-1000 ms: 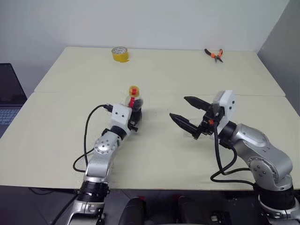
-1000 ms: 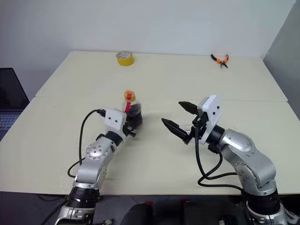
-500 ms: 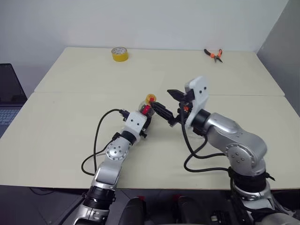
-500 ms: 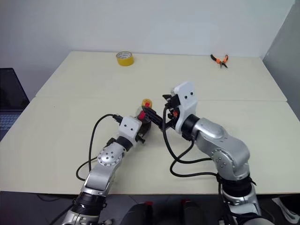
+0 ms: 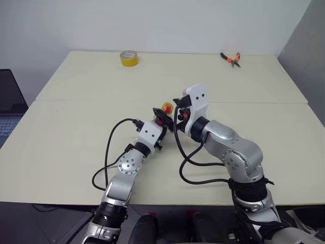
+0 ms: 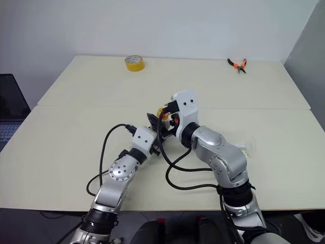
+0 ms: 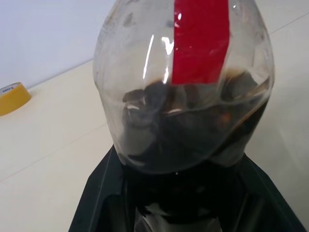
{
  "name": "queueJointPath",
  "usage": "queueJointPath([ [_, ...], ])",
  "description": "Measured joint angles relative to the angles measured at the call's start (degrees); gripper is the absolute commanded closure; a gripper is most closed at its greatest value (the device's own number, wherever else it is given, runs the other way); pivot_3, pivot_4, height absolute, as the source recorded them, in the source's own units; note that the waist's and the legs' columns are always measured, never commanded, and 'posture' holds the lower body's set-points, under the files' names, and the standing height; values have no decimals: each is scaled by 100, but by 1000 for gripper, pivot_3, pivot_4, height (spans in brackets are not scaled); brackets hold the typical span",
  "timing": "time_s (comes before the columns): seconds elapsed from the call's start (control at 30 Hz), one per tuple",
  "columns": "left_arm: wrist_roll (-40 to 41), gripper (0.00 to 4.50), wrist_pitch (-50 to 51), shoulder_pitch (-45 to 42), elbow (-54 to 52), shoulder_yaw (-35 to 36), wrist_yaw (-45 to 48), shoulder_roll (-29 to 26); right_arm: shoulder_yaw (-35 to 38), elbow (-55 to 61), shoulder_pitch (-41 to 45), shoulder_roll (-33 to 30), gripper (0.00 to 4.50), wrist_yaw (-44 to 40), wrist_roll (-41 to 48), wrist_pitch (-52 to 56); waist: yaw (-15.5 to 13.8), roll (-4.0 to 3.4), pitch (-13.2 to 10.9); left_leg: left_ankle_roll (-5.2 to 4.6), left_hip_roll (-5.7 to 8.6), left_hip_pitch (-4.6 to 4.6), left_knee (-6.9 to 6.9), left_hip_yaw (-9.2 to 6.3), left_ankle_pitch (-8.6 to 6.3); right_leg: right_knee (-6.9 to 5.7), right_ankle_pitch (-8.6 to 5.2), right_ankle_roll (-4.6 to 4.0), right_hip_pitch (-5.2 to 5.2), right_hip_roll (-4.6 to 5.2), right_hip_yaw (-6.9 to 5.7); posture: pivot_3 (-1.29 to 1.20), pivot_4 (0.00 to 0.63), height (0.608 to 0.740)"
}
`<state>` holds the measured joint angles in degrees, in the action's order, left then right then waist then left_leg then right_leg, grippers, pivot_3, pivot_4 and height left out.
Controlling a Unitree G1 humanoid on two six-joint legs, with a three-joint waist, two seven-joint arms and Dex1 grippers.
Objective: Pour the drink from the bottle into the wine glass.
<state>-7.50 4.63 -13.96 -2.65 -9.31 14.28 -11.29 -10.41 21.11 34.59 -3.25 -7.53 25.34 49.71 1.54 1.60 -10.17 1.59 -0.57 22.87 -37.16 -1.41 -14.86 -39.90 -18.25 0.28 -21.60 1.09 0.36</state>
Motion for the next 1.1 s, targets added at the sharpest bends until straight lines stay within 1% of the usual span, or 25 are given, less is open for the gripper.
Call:
queueJointPath([
  [0.07, -5, 2840, 0, 21, 0, 0, -2, 9, 4, 0, -1, -3, 589, -25, -14, -1, 1, 0, 0, 0, 0, 0, 0, 0, 0, 0, 0, 0, -1, 0, 0, 0, 150, 740],
  [0.1, -6, 2840, 0, 27, 0, 0, -3, 12, 3, 0, -2, -2, 868, -35, -27, -2, 1, 0, 0, 0, 0, 1, 0, 0, 0, 0, 0, 0, -1, 0, 0, 0, 150, 740],
  [0.2, -8, 2840, 0, 33, 0, 1, -7, 18, 4, -1, -10, 1, 1919, -46, -91, -34, 1, 0, 0, 0, 0, 2, 0, 1, 0, 0, 0, 0, -2, 0, 1, 0, 150, 740],
  [0.27, -10, 2840, 2, 34, 0, 2, -12, 21, 5, -1, -14, 5, 2704, -86, -122, -39, 1, 0, 0, 0, 0, 2, 0, 1, 0, 0, 0, 0, -3, 0, 1, 0, 150, 740],
  [0.3, -11, 2840, 2, 34, 0, 2, -12, 24, 3, -1, -18, 15, 3034, -114, -126, -41, 1, 0, 0, 0, 0, 2, 1, 1, 0, 0, 0, 0, -3, 0, 1, 0, 150, 740],
  [0.33, -11, 2844, 2, 35, 0, 2, -14, 26, 3, -1, -25, 27, 3269, -131, -135, -43, 1, 0, 0, 0, 0, 2, 1, 1, 0, 0, 0, 0, -3, 0, 0, 0, 150, 740],
  [0.53, -11, 3414, 4, 40, -1, 3, -15, 29, 4, -37, -41, -29, 3260, -257, -195, -94, 1, 0, 0, 0, 0, 2, 1, 1, 0, 0, 0, 0, -4, 0, 0, 0, 150, 740],
  [0.73, 12, 3730, 137, 47, -84, 21, -12, 31, -31, -492, -5, -364, 3261, -1053, -255, -767, 3, 0, 0, -1, 0, 2, 1, 2, 0, 0, 0, 0, -4, -1, 1, 0, 150, 740],
  [0.83, 33, 3755, 160, 104, -189, 68, -4, 20, -230, -1259, 258, -869, 3261, -2212, -402, -1871, 10, 0, 0, -2, 2, -1, 0, 5, 0, 1, 0, 0, -2, -1, 0, 0, 150, 740],
  [0.87, 35, 3756, 163, 116, -211, 70, -4, 20, -241, -1396, 277, -921, 3261, -2412, -444, -2098, 9, 0, 0, -2, 1, 0, 1, 3, 0, 2, 0, 0, -2, -1, -1, 0, 150, 740],
  [0.97, 42, 3761, 268, 198, -260, 133, -5, 14, -436, -2528, 695, -1075, 3261, -3377, -654, -3278, 34, -1, -1, -4, -2, -6, 2, 8, 1, -1, 0, 0, -3, -4, 3, 0, 150, 740],
  [1.03, 51, 3762, 310, 213, -262, 144, -7, 17, -482, -3092, 910, -1085, 3261, -3784, -777, -3869, 24, -1, -1, -3, -3, -3, 4, 5, 1, -1, 0, -1, -4, -4, 0, 0, 150, 740],
  [1.1, 54, 3762, 334, 214, -278, 155, -8, 19, -481, -3360, 1018, -1085, 3261, -4013, -837, -4158, 19, -1, -1, -3, -2, -2, 4, 7, 1, 1, 1, -1, -4, -3, 2, 0, 150, 740],
])
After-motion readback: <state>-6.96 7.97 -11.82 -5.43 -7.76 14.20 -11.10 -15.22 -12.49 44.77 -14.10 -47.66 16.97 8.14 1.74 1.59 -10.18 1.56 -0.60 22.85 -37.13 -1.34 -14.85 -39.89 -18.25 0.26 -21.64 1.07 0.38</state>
